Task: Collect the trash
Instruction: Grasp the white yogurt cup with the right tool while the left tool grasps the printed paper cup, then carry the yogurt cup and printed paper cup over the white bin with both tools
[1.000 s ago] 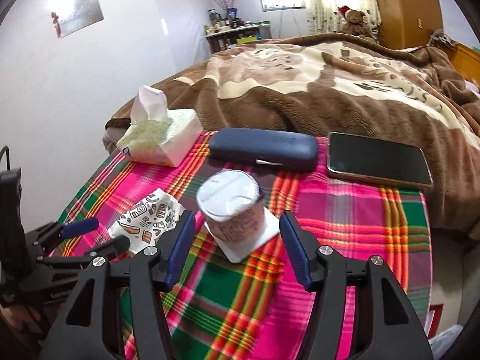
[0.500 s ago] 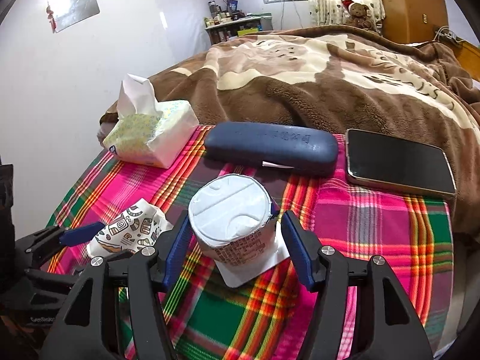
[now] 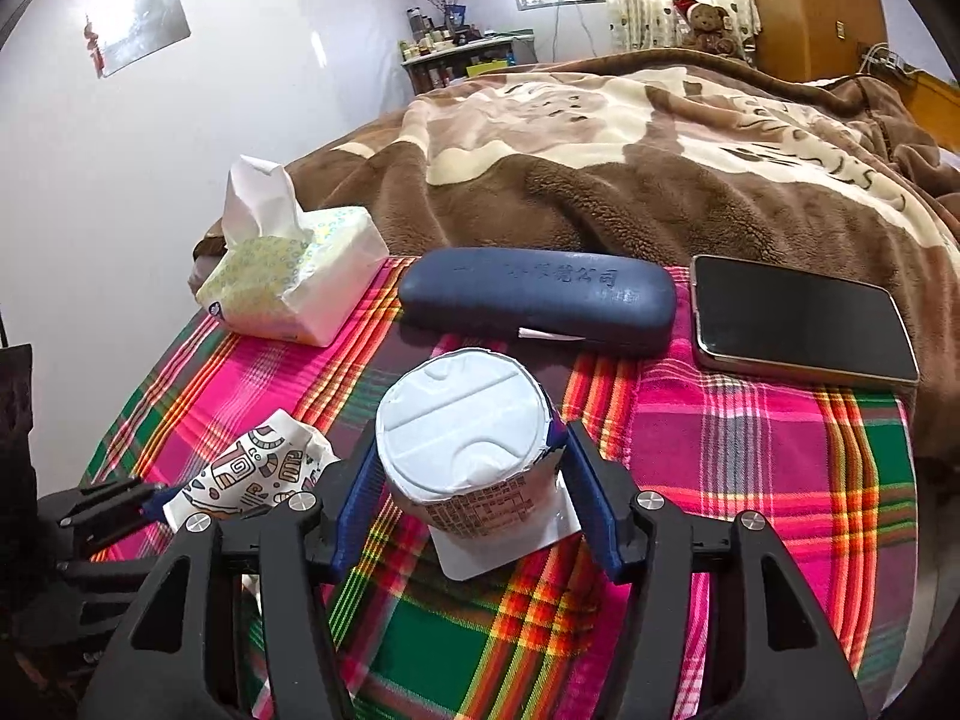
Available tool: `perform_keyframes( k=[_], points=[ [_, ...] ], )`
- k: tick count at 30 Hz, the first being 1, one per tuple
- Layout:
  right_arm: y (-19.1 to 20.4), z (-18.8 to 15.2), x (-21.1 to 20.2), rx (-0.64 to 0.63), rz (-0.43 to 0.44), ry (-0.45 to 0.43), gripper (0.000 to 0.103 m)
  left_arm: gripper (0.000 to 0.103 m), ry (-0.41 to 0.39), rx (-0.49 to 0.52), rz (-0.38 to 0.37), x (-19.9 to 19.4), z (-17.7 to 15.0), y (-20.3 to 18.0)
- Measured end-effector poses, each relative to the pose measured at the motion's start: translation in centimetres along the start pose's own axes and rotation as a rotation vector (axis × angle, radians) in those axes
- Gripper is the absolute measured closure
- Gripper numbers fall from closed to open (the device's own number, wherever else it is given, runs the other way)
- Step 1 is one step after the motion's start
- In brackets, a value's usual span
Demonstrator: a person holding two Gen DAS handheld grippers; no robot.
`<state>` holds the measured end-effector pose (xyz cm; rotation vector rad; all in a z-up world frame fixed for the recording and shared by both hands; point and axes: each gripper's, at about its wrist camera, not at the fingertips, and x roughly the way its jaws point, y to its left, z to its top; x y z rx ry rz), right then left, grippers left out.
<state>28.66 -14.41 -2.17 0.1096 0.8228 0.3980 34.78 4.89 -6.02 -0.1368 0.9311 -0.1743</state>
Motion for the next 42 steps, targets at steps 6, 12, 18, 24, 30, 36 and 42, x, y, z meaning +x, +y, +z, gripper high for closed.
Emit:
perform_keyframes(
  k=[6,12,18,24,30,36,42],
  points=[
    [-0.2,-0.3,-1.0,0.008,-0.015,-0.019,0.045,0.083,-0.012,0.022,0.003,-0.7,-0.2,-1.0],
    [-0.3,-0.8,-2.5,0.019,-0.012,-0.03,0.045,0.083,-0.03,0.032,0.01,-1.9,-0.8,-1.5],
    [-0.4,-1.4,-4.4,0.048,-0.012,-0.054,0.045,0.083,-0.057,0.055,0.021,-3.8,-1.4,-2.7],
    [-0.9,-2.3,-6.9,0.064,-0.021,-0.077,0.044,0.083,-0.077,0.063,0.015,-5.9,-2.4,-3.8],
    [-1.3,-3.4,-10.1,0.085,-0.025,-0.119,0.044,0.083,-0.105,0.097,-0.003,-8.5,-3.7,-5.9],
    [-2.3,-4.6,-13.4,0.108,-0.05,-0.159,0.044,0.083,-0.128,0.122,-0.037,-10.7,-4.8,-8.4],
    [-3.8,-6.5,-17.1,0.139,-0.083,-0.199,0.044,0.083,-0.152,0.171,-0.077,-12.8,-6.2,-11.7]
  ],
)
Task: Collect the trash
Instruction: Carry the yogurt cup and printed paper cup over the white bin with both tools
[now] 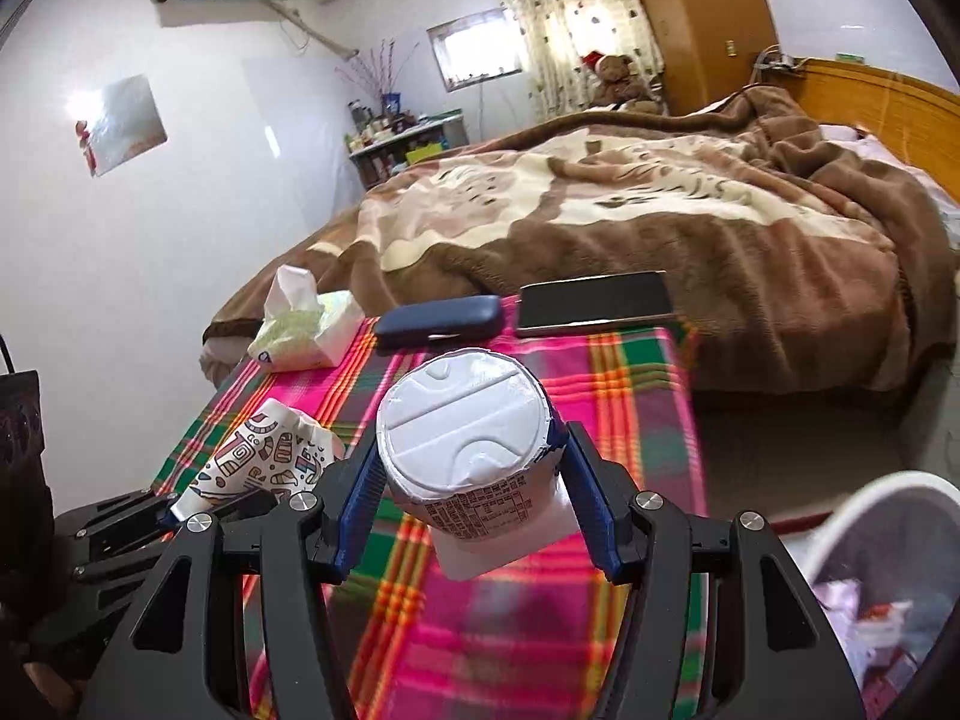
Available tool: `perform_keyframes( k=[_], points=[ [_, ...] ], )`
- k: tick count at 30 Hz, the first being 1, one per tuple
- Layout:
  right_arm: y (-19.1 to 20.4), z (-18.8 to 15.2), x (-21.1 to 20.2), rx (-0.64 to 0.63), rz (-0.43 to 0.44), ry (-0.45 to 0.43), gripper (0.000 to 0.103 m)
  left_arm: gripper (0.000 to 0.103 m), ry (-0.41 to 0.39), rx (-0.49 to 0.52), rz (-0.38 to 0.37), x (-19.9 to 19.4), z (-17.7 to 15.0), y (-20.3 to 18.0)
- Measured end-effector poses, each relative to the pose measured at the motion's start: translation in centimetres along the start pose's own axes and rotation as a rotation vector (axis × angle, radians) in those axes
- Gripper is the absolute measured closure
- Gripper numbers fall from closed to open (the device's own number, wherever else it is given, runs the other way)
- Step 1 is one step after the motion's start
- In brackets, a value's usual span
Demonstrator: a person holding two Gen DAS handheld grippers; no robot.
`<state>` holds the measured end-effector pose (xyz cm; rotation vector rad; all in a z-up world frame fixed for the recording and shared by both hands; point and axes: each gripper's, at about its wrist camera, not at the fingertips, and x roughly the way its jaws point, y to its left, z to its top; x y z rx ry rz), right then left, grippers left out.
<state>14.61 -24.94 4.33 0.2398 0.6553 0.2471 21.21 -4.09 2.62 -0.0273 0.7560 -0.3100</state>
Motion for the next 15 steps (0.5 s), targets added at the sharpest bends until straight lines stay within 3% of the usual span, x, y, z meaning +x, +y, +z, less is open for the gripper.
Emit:
perform_keyframes(
  k=[15],
  points=[
    [-6.6,-2.9,-8.1,0.093,-0.157,-0.071,0.044,0.083,-0.012,0.134,-0.138,-1.9,-1.4,-11.4]
  ],
)
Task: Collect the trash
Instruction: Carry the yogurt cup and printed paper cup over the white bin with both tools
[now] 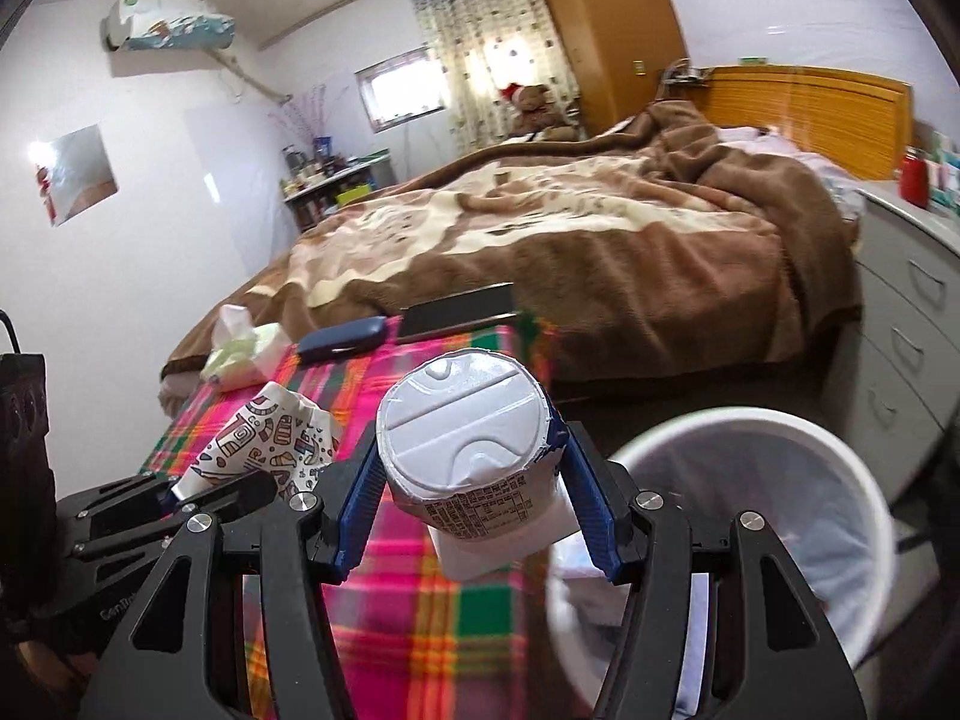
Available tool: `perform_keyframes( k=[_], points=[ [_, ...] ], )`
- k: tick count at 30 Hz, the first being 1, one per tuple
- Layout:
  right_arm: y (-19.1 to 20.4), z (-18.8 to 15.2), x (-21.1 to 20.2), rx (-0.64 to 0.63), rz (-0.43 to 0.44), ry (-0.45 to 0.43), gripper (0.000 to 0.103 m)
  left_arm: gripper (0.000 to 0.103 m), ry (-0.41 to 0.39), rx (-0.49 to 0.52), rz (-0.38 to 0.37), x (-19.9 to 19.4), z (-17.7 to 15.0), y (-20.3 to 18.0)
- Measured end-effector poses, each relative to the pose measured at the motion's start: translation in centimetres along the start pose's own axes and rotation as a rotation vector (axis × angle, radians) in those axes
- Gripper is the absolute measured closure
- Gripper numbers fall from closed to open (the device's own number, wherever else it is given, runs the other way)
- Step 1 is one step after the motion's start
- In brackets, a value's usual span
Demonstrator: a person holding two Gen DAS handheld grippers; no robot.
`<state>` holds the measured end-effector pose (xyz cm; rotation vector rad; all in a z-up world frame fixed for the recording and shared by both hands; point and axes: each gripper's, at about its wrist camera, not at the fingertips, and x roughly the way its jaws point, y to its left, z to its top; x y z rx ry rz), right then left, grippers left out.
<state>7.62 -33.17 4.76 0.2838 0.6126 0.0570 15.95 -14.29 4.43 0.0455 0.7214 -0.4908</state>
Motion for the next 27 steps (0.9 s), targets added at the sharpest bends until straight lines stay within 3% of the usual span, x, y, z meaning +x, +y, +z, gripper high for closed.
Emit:
perform_keyframes(
  k=[15,27],
  points=[
    [-8.6,-2.2,-2.8,0.132,-0.212,0.022,0.044,0.083,0.076,0.115,-0.133,4.4,-0.7,-10.9],
    [-12.5,-3.7,-2.9,0.178,-0.258,0.081,0.043,0.083,0.146,0.179,-0.166,8.5,-1.6,-16.2]
  ],
)
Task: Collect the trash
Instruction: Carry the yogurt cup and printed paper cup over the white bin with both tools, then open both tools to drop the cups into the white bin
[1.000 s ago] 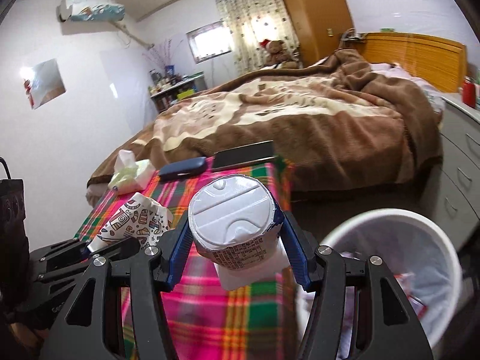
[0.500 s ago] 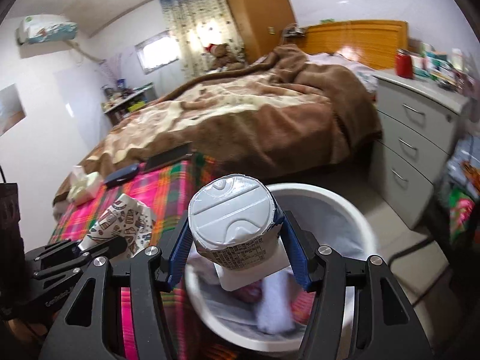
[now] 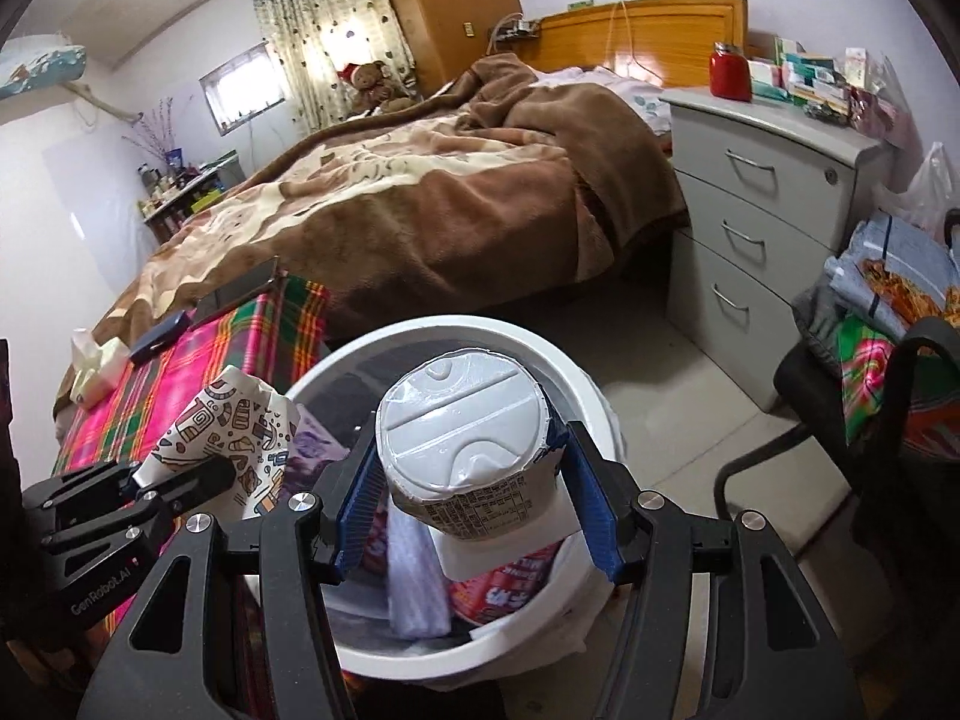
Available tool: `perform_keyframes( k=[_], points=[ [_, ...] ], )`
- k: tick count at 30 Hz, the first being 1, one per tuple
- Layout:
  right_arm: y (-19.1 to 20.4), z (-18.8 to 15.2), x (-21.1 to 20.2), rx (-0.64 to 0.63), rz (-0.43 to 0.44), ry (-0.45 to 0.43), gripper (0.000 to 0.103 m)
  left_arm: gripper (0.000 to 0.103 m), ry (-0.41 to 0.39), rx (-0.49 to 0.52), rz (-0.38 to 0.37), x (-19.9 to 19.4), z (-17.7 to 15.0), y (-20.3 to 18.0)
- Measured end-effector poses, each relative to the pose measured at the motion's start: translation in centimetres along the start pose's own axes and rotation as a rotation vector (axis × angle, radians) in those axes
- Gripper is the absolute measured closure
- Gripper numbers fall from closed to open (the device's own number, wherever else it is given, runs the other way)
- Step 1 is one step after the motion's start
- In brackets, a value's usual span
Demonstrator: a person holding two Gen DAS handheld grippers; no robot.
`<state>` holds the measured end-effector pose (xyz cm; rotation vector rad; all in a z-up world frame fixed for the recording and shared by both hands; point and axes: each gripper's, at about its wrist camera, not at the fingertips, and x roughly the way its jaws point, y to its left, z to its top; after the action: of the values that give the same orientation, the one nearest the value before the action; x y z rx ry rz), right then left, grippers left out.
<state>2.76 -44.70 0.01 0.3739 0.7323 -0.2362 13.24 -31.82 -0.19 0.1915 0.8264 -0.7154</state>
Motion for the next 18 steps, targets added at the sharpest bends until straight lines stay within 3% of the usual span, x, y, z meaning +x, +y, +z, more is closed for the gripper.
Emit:
perform_keyframes(
  k=[6,8,10,18],
  points=[
    [-0.1,-0.3,0.9,-0.008,0.01,0.041,0.043,0.08,0.013,-0.017,0.005,1.1,0.2,-0.4],
    [0.1,-0.3,1.0,-0.02,0.002,0.045,0.043,0.06,0.012,-0.02,0.02,1.1,0.3,-0.3],
    [0.1,-0.4,1.0,-0.023,-0.006,0.045,0.042,0.053,-0.001,-0.024,0.022,0.9,0.4,-0.1],
    [0.1,-0.3,0.1,-0.008,0.004,0.011,0.035,0.046,-0.024,-0.049,0.03,-0.4,0.3,0.8]
  ],
)
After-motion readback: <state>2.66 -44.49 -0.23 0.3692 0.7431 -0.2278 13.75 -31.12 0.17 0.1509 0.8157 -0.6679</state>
